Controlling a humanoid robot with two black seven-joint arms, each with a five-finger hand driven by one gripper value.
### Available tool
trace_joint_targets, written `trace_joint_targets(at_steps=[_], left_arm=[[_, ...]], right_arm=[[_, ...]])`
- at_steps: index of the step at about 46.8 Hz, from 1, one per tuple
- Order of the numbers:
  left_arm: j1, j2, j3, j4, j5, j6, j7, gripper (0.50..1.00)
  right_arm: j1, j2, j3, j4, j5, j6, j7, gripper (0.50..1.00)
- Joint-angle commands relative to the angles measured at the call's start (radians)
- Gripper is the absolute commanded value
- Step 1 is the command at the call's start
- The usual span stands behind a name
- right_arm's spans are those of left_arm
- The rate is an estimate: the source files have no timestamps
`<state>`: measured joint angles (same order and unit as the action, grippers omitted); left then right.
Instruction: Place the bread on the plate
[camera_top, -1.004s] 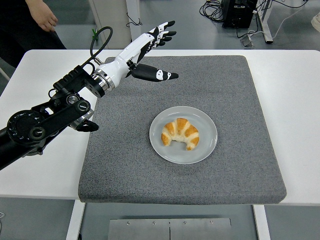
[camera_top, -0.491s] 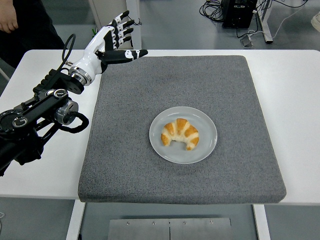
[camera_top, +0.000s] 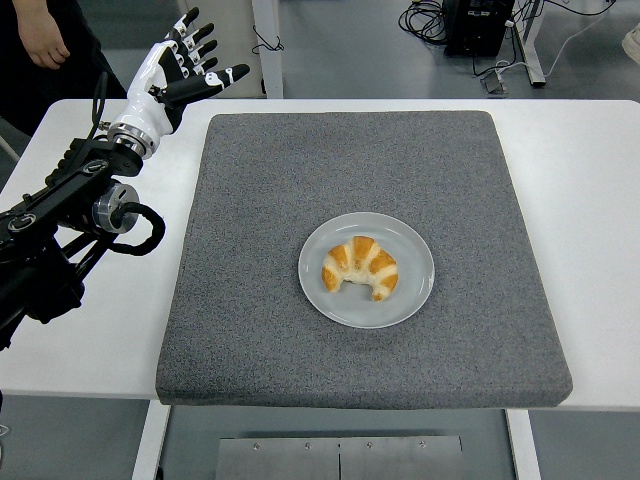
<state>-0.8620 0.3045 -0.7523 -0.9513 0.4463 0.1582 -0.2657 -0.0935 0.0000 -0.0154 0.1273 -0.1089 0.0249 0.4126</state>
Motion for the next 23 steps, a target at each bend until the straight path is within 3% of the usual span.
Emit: trace_joint_targets(at_steps=[1, 6, 12, 23], left_arm=[[0.001, -0.047, -0.048, 0.041, 0.002, 0.000, -0.009, 0.971], [-0.012, -0.114, -0.094, 0.141, 0.000, 0.000, -0.024, 0.969], [-0.022, -0.177, -0.117, 0.192, -0.004, 0.000, -0.078, 0.969], [-0.035, -0.192, -0.113, 0.262, -0.103, -0.002, -0.110, 0.969]], right_arm=[[0.000, 0.000, 0.000, 0.000, 0.000, 0.001, 0.000, 1.000], [0.000, 0.000, 0.000, 0.000, 0.000, 0.000, 0.000, 1.000], [0.000, 0.000, 0.000, 0.000, 0.000, 0.001, 0.000, 1.000], [0.000, 0.000, 0.000, 0.000, 0.000, 0.000, 0.000, 1.000]])
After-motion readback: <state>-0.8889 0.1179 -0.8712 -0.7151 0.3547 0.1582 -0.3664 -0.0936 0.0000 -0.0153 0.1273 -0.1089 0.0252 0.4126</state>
